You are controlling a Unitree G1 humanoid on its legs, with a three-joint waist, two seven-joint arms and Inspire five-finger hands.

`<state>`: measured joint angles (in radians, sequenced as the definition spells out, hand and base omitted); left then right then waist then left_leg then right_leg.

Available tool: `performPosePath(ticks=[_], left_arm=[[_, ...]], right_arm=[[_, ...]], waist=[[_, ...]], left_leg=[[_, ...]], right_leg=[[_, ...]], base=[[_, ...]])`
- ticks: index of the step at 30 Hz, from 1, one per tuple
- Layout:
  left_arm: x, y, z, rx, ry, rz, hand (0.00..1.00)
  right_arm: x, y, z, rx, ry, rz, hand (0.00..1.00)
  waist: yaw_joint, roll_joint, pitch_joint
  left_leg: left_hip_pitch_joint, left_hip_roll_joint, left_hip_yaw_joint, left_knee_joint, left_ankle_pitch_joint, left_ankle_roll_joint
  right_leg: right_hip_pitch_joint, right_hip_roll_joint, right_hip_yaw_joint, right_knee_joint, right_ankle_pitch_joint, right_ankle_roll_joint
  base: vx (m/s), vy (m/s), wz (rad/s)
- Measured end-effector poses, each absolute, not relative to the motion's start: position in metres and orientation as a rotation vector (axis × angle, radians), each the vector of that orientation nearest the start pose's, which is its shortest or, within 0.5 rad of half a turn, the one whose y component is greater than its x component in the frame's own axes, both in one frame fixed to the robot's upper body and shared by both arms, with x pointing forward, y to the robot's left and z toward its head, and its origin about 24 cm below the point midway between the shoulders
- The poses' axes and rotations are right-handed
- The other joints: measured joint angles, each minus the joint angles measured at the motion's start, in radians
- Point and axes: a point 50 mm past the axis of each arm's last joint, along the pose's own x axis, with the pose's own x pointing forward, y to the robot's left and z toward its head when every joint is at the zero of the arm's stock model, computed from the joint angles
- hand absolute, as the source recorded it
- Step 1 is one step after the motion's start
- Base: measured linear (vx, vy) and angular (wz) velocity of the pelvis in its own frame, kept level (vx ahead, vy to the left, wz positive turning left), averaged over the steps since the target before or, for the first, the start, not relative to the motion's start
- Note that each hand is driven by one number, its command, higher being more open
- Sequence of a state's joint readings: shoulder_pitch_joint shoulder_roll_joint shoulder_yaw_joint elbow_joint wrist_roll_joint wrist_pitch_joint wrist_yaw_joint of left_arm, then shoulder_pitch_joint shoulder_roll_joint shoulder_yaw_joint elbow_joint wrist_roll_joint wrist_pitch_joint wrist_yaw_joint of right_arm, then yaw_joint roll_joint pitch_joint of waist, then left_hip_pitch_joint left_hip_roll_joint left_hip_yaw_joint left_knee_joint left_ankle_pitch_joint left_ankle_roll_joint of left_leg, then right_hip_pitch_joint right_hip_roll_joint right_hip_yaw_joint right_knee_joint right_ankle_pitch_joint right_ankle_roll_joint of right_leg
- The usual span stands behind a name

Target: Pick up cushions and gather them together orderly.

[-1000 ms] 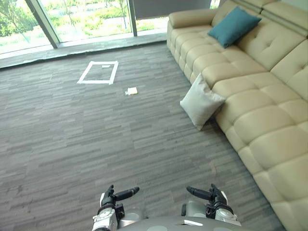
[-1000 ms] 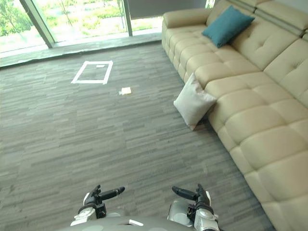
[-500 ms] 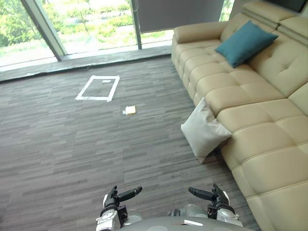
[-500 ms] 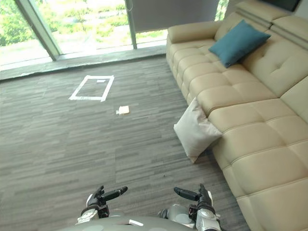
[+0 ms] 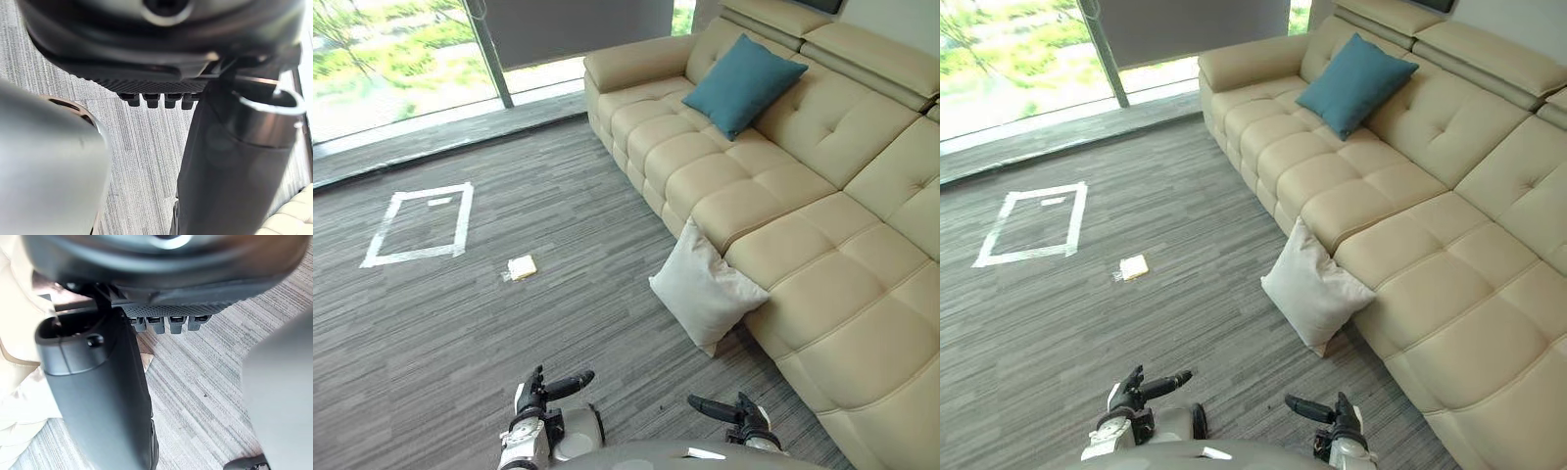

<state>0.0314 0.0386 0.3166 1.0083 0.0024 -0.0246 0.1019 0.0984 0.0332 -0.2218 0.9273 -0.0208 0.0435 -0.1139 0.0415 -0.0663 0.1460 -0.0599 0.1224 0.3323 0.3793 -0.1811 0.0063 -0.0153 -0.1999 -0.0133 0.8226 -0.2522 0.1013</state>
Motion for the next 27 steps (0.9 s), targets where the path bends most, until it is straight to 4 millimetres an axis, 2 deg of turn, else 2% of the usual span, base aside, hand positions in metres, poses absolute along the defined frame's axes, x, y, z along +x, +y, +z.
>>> performPosePath(ticks=[1, 3, 4, 5, 7, 8, 9, 10, 11, 12, 13, 14, 17, 18, 20, 23, 24, 25, 26, 27], left_arm=[[0.112, 0.210, -0.153, -0.067, 1.019, 0.414, 1.00], [0.111, 0.209, -0.153, -0.059, 1.023, 0.406, 1.00], [0.108, 0.207, -0.155, -0.055, 1.034, 0.394, 1.00], [0.108, 0.206, -0.155, -0.053, 1.037, 0.388, 1.00], [0.108, 0.204, -0.156, -0.031, 1.050, 0.354, 1.00], [0.106, 0.205, -0.157, -0.030, 1.061, 0.353, 1.00], [0.106, 0.208, -0.157, -0.024, 1.062, 0.357, 1.00], [0.107, 0.204, -0.158, -0.031, 1.070, 0.349, 1.00], [0.106, 0.200, -0.159, -0.039, 1.079, 0.344, 1.00], [0.105, 0.189, -0.161, -0.069, 1.087, 0.330, 1.00], [0.107, 0.186, -0.161, -0.070, 1.084, 0.322, 1.00], [0.109, 0.186, -0.160, -0.065, 1.076, 0.310, 1.00], [0.113, 0.193, -0.157, -0.057, 1.051, 0.320, 1.00], [0.113, 0.194, -0.157, -0.058, 1.044, 0.323, 1.00], [0.111, 0.193, -0.155, -0.064, 1.028, 0.329, 1.00], [0.113, 0.194, -0.154, -0.069, 1.013, 0.334, 1.00], [0.115, 0.194, -0.153, -0.070, 1.007, 0.336, 1.00], [0.116, 0.194, -0.152, -0.072, 0.995, 0.337, 1.00], [0.116, 0.194, -0.152, -0.072, 0.991, 0.338, 1.00], [0.117, 0.194, -0.152, -0.073, 0.984, 0.339, 1.00]], right_arm=[[0.108, -0.177, -0.155, 0.062, 1.054, -0.314, 1.00], [0.112, -0.178, -0.153, 0.061, 1.036, -0.315, 1.00], [0.120, -0.176, -0.151, 0.064, 1.014, -0.308, 1.00], [0.122, -0.175, -0.151, 0.066, 1.009, -0.304, 1.00], [0.129, -0.173, -0.150, 0.057, 1.003, -0.287, 1.00], [0.131, -0.173, -0.150, 0.046, 1.003, -0.279, 1.00], [0.129, -0.172, -0.151, 0.046, 1.009, -0.278, 1.00], [0.130, -0.181, -0.150, 0.024, 1.008, -0.285, 1.00], [0.130, -0.186, -0.150, 0.011, 1.007, -0.294, 1.00], [0.125, -0.197, -0.150, 0.002, 1.018, -0.332, 1.00], [0.120, -0.201, -0.152, 0.017, 1.035, -0.362, 1.00], [0.117, -0.203, -0.153, 0.032, 1.044, -0.388, 1.00], [0.113, -0.199, -0.154, 0.036, 1.049, -0.386, 1.00], [0.112, -0.198, -0.154, 0.036, 1.048, -0.385, 1.00], [0.112, -0.197, -0.154, 0.034, 1.050, -0.382, 1.00], [0.109, -0.195, -0.155, 0.042, 1.059, -0.383, 1.00], [0.108, -0.195, -0.155, 0.042, 1.060, -0.384, 1.00], [0.108, -0.195, -0.155, 0.033, 1.062, -0.379, 1.00], [0.108, -0.195, -0.155, 0.029, 1.062, -0.375, 1.00], [0.108, -0.194, -0.155, 0.017, 1.063, -0.361, 1.00]], waist=[[0.002, 0.009, 0.005], [0.002, 0.013, 0.006], [0.000, 0.017, 0.008], [0.000, 0.018, 0.009], [-0.009, 0.024, 0.013], [-0.018, 0.022, 0.014], [-0.019, 0.006, 0.013], [-0.023, 0.042, 0.024], [-0.022, 0.061, 0.021], [-0.026, 0.090, 0.027], [-0.027, 0.094, 0.027], [-0.031, 0.088, 0.030], [-0.038, 0.054, 0.049], [-0.037, 0.053, 0.048], [-0.034, 0.060, 0.043], [-0.022, 0.057, 0.040], [-0.018, 0.057, 0.040], [-0.012, 0.055, 0.040], [-0.011, 0.055, 0.040], [-0.006, 0.055, 0.040]], left_leg=[[0.084, 0.004, 0.039, -0.058, 0.000, 0.000], [0.128, 0.007, 0.065, -0.096, -0.001, -0.002], [0.186, 0.013, 0.102, -0.150, 0.001, -0.005], [0.202, 0.016, 0.118, -0.163, 0.002, -0.006], [0.230, 0.027, 0.142, -0.184, 0.006, -0.014], [0.239, 0.024, 0.149, -0.191, 0.007, -0.018], [0.249, 0.005, 0.152, -0.198, 0.009, -0.039], [0.272, 0.021, 0.140, -0.216, 0.005, -0.066], [0.274, 0.030, 0.134, -0.224, 0.005, -0.066], [0.284, 0.047, 0.125, -0.236, 0.020, -0.085], [0.287, 0.050, 0.121, -0.235, 0.037, -0.095], [0.292, 0.057, 0.114, -0.205, 0.060, -0.113], [0.246, 0.116, 0.078, 0.013, 0.055, -0.115], [0.224, 0.131, 0.065, 0.074, 0.043, -0.119], [0.155, 0.154, 0.029, 0.189, -0.026, -0.117], [0.092, 0.110, -0.029, 0.114, -0.073, -0.107], [0.069, 0.090, -0.072, 0.095, -0.074, -0.105], [0.032, 0.054, -0.155, 0.071, -0.074, -0.104], [0.021, 0.045, -0.181, 0.064, -0.074, -0.104], [-0.010, 0.021, -0.252, 0.046, -0.073, -0.105]], right_leg=[[-0.031, -0.027, -0.090, 0.069, -0.003, -0.005], [-0.060, -0.036, -0.143, 0.091, -0.008, -0.013], [-0.106, -0.029, -0.210, 0.066, -0.024, -0.031], [-0.124, -0.019, -0.236, 0.035, -0.028, -0.036], [-0.164, 0.017, -0.300, -0.126, -0.035, -0.050], [-0.175, 0.034, -0.314, -0.257, -0.010, -0.062], [-0.171, 0.037, -0.311, -0.362, 0.094, -0.120], [-0.154, 0.071, -0.310, -0.358, 0.092, -0.161], [-0.149, 0.086, -0.309, -0.369, 0.092, -0.162], [-0.138, 0.112, -0.308, -0.391, 0.088, -0.168], [-0.130, 0.115, -0.309, -0.395, 0.080, -0.175], [-0.104, 0.118, -0.309, -0.404, 0.068, -0.180], [-0.021, 0.130, -0.313, -0.448, 0.055, -0.184], [-0.006, 0.137, -0.311, -0.461, 0.053, -0.184], [0.012, 0.158, -0.279, -0.478, 0.048, -0.179], [0.024, 0.166, -0.202, -0.487, 0.045, -0.171], [0.029, 0.165, -0.177, -0.491, 0.045, -0.170], [0.031, 0.158, -0.132, -0.489, 0.043, -0.163], [0.031, 0.156, -0.119, -0.488, 0.041, -0.159], [0.027, 0.150, -0.079, -0.473, 0.032, -0.144]], base=[[0.34, 0.189, -0.55], [0.21, 0.082, -0.55], [0.27, 0.049, -0.67], [0.32, 0.008, -0.72], [0.25, -0.062, -0.46], [0.25, -0.146, -0.30], [0.26, -0.169, -0.37], [0.24, -0.177, -0.34], [0.23, -0.172, -0.38], [0.23, -0.203, -0.20], [0.21, -0.225, -0.13], [0.15, -0.196, 0.04], [0.09, -0.182, 0.06], [0.03, -0.100, -0.12], [0.01, 0.013, -0.39], [0.04, 0.127, -0.71], [0.08, 0.185, -0.92], [0.06, 0.144, -0.77], [0.08, 0.206, -0.93], [0.07, 0.187, -0.72]])
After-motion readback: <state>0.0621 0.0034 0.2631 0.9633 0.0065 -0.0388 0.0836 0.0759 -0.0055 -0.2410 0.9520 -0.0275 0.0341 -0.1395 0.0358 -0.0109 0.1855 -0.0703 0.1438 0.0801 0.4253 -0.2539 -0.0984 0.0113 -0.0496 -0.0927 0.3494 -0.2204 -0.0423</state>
